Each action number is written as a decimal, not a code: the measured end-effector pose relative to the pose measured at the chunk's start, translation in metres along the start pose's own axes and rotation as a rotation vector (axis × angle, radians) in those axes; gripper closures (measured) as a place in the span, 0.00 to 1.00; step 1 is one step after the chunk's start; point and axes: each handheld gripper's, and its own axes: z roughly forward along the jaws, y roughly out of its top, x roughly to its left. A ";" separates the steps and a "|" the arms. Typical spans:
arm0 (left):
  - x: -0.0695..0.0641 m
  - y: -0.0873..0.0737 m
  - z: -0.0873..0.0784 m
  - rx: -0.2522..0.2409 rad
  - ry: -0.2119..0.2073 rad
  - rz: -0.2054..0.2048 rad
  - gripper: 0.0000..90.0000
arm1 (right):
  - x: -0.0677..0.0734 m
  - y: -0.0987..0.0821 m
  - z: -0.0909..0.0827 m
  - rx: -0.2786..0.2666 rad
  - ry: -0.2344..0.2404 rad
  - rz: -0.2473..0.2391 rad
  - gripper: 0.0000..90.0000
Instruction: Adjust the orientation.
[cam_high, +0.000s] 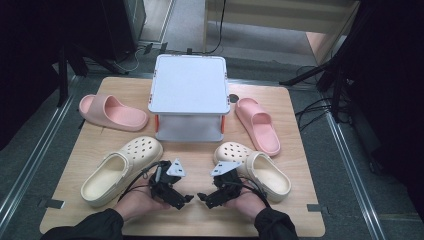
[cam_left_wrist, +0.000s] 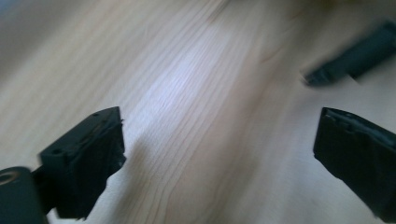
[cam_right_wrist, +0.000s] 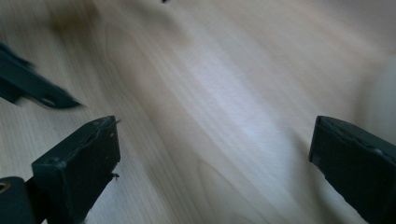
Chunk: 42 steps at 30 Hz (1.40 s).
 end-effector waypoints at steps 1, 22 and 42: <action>0.001 0.002 -0.006 -0.005 -0.001 0.002 0.09 | -0.001 0.001 -0.007 -0.017 -0.018 -0.009 0.03; 0.019 0.016 -0.044 0.009 -0.016 -0.023 0.50 | -0.002 -0.006 -0.078 0.005 -0.021 0.008 0.49; 0.029 -0.006 -0.075 0.010 0.036 -0.147 0.53 | -0.007 0.012 -0.067 -0.006 0.004 -0.034 0.50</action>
